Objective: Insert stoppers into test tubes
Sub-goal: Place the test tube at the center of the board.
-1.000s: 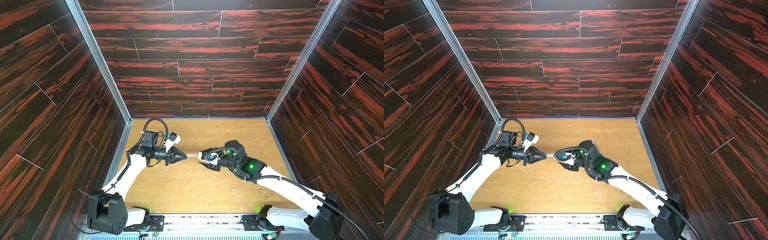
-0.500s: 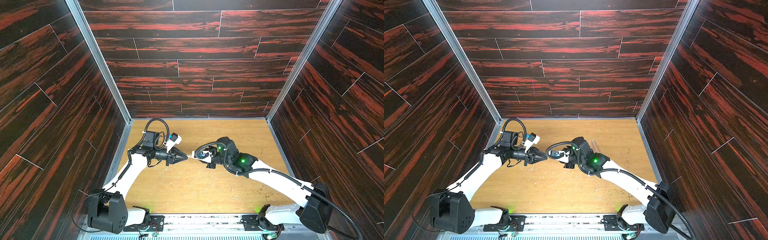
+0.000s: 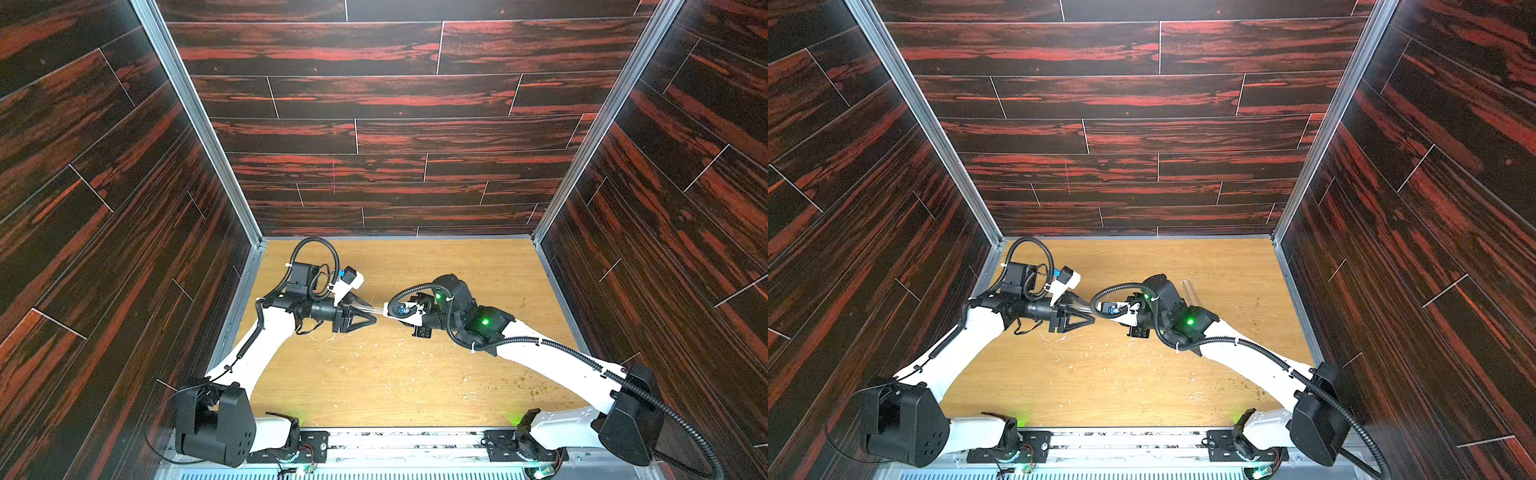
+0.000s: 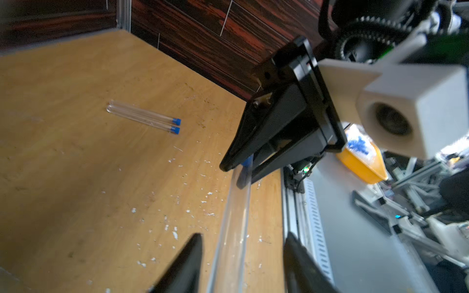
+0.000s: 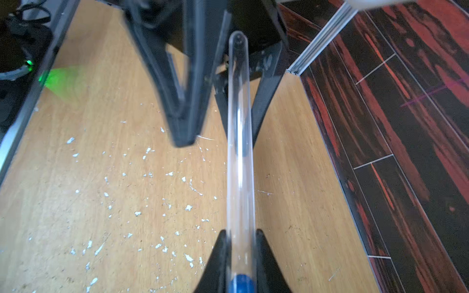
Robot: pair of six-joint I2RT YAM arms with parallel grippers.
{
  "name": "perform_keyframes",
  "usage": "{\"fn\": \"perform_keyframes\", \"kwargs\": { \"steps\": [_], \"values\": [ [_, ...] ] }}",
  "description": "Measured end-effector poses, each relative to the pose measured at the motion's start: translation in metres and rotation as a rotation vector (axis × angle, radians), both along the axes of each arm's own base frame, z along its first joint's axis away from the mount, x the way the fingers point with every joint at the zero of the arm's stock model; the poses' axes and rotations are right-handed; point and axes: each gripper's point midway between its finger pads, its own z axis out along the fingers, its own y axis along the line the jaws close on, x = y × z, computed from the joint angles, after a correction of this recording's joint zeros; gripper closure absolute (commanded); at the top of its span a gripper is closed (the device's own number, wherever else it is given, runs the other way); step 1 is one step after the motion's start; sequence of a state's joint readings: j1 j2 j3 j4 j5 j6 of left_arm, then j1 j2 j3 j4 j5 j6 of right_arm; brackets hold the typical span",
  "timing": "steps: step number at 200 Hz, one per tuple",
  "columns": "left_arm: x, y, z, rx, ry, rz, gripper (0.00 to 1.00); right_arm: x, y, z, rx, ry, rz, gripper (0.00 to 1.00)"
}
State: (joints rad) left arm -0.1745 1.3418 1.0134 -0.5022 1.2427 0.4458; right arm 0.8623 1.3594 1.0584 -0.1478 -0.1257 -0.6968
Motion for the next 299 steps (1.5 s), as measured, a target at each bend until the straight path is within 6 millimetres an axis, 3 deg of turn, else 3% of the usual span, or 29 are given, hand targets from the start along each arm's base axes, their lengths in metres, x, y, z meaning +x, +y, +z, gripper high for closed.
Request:
{"fn": "perform_keyframes", "kwargs": {
  "steps": [32,55,63,105,146,186,235,261,299],
  "values": [
    [0.016,0.015,-0.005,0.038,0.002,0.089,0.18,0.001,-0.010,-0.031,-0.007,0.067,-0.059,0.92],
    [0.035,0.033,-0.010,0.090,-0.016,0.205,0.12,0.011,-0.031,-0.064,-0.023,0.157,-0.176,0.92],
    [0.041,0.039,-0.013,0.110,-0.021,0.247,0.01,0.018,-0.040,-0.070,-0.016,0.192,-0.232,0.92],
    [0.089,0.089,-0.052,0.273,-0.005,0.635,0.00,0.071,-0.083,-0.096,0.080,0.302,-0.561,0.92],
    [0.122,0.156,-0.077,0.388,0.019,1.028,0.00,0.101,-0.123,-0.138,0.160,0.464,-0.823,0.92],
    [0.127,0.194,-0.093,0.384,0.037,1.242,0.00,0.113,-0.130,-0.174,0.150,0.562,-0.952,0.91],
    [0.124,0.210,-0.112,0.417,0.023,1.332,0.00,0.120,-0.148,-0.208,0.149,0.657,-1.070,0.88],
    [0.127,0.215,-0.119,0.425,0.013,1.360,0.00,0.127,-0.151,-0.215,0.153,0.671,-1.099,0.84],
    [0.121,0.231,-0.145,0.479,0.054,1.438,0.00,0.133,-0.149,-0.215,0.168,0.668,-1.106,0.76]
  ]
}}
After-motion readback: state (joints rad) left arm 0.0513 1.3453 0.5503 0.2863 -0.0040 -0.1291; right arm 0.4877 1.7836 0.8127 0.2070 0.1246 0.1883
